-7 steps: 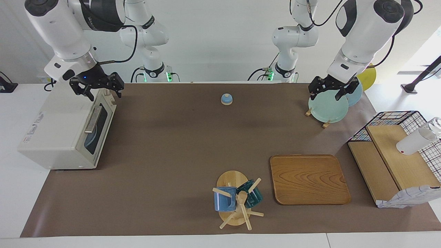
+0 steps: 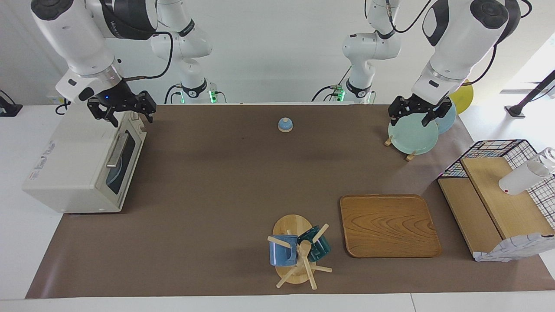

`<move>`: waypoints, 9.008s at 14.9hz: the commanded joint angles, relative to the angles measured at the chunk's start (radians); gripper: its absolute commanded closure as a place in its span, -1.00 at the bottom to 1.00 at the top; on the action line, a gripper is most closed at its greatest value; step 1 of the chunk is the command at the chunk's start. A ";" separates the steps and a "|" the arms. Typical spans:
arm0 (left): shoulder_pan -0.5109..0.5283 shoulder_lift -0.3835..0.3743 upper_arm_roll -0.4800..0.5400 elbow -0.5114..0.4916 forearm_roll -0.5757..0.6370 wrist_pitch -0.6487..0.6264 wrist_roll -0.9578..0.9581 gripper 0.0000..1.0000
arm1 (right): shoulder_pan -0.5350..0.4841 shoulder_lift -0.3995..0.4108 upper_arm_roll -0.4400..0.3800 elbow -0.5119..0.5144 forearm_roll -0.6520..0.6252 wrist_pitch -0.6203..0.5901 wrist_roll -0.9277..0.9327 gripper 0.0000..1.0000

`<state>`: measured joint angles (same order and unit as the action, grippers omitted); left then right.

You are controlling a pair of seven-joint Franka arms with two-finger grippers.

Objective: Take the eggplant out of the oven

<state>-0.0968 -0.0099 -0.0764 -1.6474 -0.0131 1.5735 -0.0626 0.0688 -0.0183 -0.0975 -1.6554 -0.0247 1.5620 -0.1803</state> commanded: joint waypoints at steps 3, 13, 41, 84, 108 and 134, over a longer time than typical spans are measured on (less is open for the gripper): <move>0.003 -0.016 0.001 -0.009 -0.010 -0.006 0.004 -1.00 | -0.001 -0.008 0.002 -0.018 0.014 0.013 -0.022 -0.90; 0.003 -0.016 0.001 -0.009 -0.010 -0.006 0.004 -1.00 | -0.037 -0.095 -0.004 -0.296 -0.113 0.279 -0.079 1.00; 0.003 -0.016 0.001 -0.009 -0.010 -0.006 0.004 -1.00 | -0.083 -0.060 -0.001 -0.457 -0.308 0.481 -0.001 1.00; 0.003 -0.018 0.001 -0.009 -0.010 -0.006 0.004 -1.00 | 0.002 0.034 0.006 -0.477 -0.106 0.510 0.055 0.47; 0.003 -0.016 0.001 -0.009 -0.010 -0.006 0.004 -1.00 | -0.037 0.017 0.019 -0.545 -0.176 0.640 -0.128 1.00; 0.017 -0.016 0.003 -0.009 -0.008 -0.001 0.003 -1.00 | 0.799 0.606 0.033 0.160 -0.123 0.443 0.863 0.94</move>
<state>-0.0941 -0.0101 -0.0737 -1.6474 -0.0131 1.5738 -0.0628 0.8757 0.5892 -0.0651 -1.4854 -0.1625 1.9850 0.6719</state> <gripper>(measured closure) 0.000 0.974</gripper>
